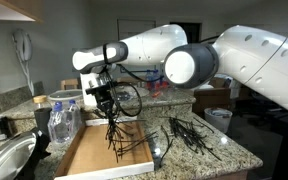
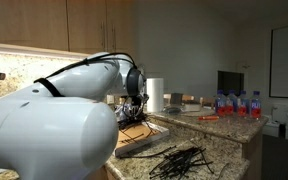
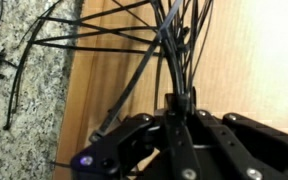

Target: Put some zip ties in the box

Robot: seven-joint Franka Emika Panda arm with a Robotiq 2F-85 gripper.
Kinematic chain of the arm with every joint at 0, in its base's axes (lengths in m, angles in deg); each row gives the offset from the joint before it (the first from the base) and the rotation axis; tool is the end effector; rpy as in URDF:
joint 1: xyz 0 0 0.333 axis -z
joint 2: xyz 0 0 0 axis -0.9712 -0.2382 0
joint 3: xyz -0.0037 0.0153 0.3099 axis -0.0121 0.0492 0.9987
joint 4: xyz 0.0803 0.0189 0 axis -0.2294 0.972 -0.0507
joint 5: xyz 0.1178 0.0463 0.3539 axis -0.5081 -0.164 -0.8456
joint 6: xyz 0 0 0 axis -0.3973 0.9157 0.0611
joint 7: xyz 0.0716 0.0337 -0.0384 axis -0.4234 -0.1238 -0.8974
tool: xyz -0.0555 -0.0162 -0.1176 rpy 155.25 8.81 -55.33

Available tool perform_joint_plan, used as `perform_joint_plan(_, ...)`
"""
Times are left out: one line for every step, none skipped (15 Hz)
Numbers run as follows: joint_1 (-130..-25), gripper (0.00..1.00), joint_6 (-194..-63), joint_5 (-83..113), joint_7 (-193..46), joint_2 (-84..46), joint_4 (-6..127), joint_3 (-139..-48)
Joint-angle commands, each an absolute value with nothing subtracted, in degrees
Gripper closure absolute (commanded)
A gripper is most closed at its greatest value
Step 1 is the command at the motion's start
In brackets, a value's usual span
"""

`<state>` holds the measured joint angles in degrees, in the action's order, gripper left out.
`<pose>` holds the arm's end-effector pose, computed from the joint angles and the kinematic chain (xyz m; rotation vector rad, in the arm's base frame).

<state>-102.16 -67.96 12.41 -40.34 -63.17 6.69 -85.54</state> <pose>0.6262 0.3340 0.2834 2.8859 -0.2188 -0.5813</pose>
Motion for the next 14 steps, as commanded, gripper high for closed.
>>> perform_joint_plan(-102.8,0.92,-64.7,10.0,-36.4,-68.8,-2.3,-85.4)
perform_joint_plan(-102.7,0.92,-64.2,9.4,-35.6,-70.1,-4.2,-85.2)
perform_joint_plan(-102.7,0.92,-63.8,8.8,-35.0,-71.1,-5.7,-85.0)
perform_joint_plan(-102.6,0.92,-63.4,8.1,-34.4,-72.1,-7.3,-84.9)
perform_joint_plan(-102.5,0.86,-63.0,7.4,-34.0,-72.9,-8.6,-84.6)
perform_joint_plan(-102.5,0.66,-62.6,6.8,-33.8,-73.6,-9.8,-84.4)
perform_joint_plan(-102.7,0.61,-62.1,6.4,-34.0,-74.1,-10.8,-84.2)
perform_joint_plan(-103.0,0.54,-61.9,6.0,-33.9,-74.7,-11.8,-84.0)
perform_joint_plan(-103.1,0.49,-61.6,5.7,-34.0,-75.1,-12.7,-83.8)
perform_joint_plan(-103.0,0.42,-64.5,5.4,-33.8,-71.9,-7.0,-83.4)
perform_joint_plan(-103.1,0.36,-64.5,5.3,-33.7,-72.0,-7.3,-83.1)
perform_joint_plan(-102.9,0.29,-64.6,4.5,-33.1,-72.1,-7.6,-82.5)
perform_joint_plan(-102.4,0.23,-64.2,3.2,-31.7,-72.3,-7.5,-81.6)
perform_joint_plan(-102.1,0.17,-64.4,1.9,-30.9,-72.8,-7.7,-80.8)
